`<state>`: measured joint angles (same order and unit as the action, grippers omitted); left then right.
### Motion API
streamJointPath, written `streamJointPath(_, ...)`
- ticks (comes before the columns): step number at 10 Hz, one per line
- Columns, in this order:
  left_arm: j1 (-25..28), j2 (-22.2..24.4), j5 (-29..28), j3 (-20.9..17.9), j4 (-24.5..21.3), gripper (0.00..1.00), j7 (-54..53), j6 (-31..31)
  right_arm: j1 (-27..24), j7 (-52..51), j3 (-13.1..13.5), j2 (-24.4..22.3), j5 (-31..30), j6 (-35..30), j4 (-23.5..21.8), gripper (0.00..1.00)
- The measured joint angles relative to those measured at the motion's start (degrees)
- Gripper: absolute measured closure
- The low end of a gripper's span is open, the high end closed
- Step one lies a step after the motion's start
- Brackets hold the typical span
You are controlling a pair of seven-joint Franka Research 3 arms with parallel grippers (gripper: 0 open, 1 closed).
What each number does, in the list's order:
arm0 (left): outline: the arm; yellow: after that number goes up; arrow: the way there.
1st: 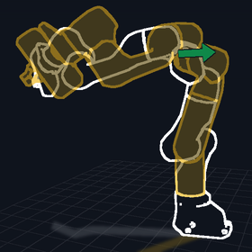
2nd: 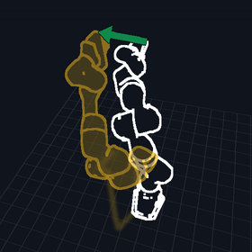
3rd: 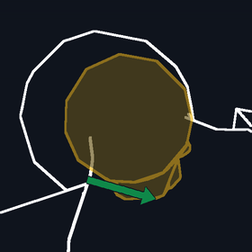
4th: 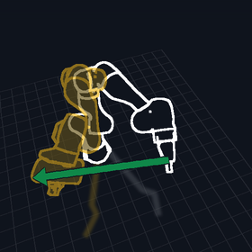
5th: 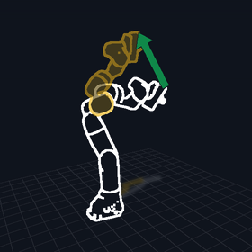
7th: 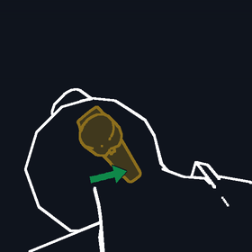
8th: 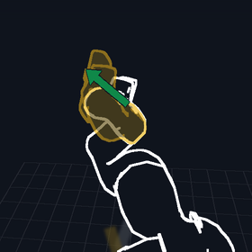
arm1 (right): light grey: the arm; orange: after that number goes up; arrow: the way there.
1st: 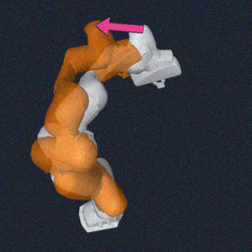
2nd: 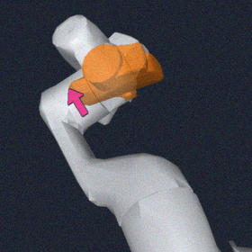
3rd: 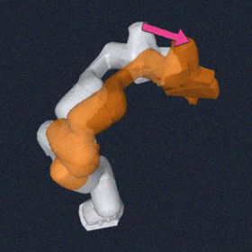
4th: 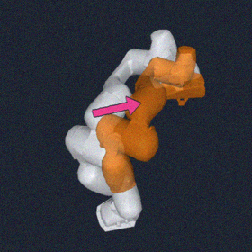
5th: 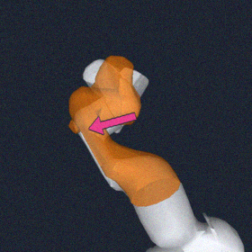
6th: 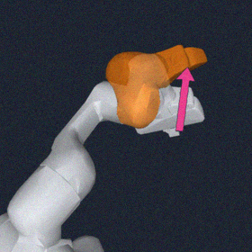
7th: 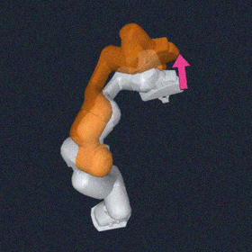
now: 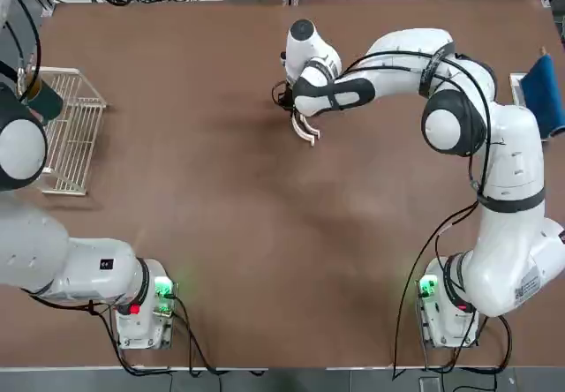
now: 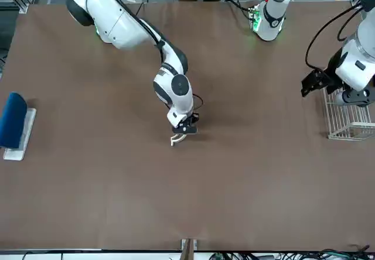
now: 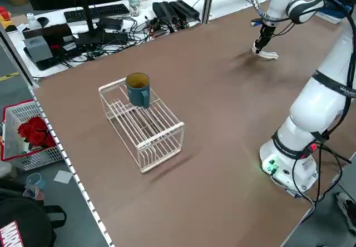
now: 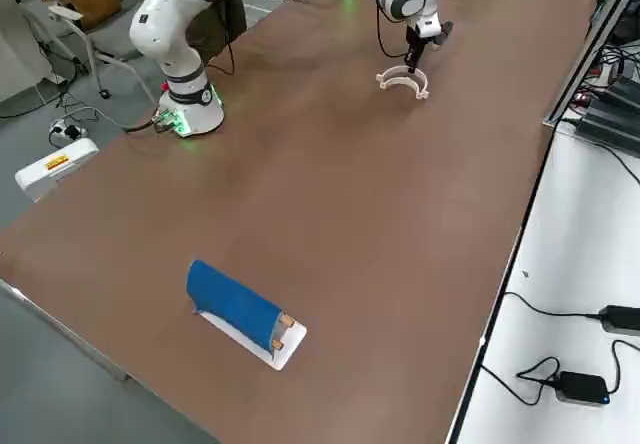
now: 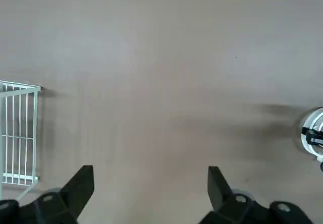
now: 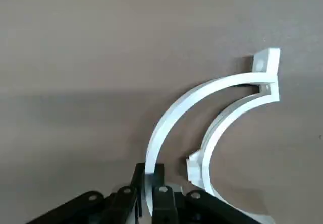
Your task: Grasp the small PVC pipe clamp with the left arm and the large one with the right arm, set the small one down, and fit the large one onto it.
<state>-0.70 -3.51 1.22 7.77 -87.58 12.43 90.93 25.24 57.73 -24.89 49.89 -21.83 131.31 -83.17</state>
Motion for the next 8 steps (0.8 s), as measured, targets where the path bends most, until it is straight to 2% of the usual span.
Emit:
streamJointPath(2,0.0,0.0,0.0,0.2,0.0,0.0,0.0,0.0,-0.2,0.1,0.1,0.0,0.0,-0.1,0.2,0.81)
streamJointPath(4,0.0,0.0,0.0,0.3,0.0,0.0,0.0,0.0,-0.6,0.1,0.1,-0.3,0.0,-1.5,0.9,0.52)
streamJointPath(6,0.0,-0.3,0.0,0.3,0.0,0.0,-0.1,0.0,-2.3,0.5,-0.6,-2.5,0.0,-6.6,2.2,0.22)
streamJointPath(7,-0.1,-0.4,0.0,0.3,0.0,0.0,-0.1,0.0,-4.9,0.7,-2.3,-5.1,0.0,-11.1,2.8,0.07)
streamJointPath(8,-0.1,-0.4,0.0,0.4,0.0,0.0,-0.1,0.0,-9.2,0.8,-4.7,-8.6,0.0,-15.4,3.0,0.0)
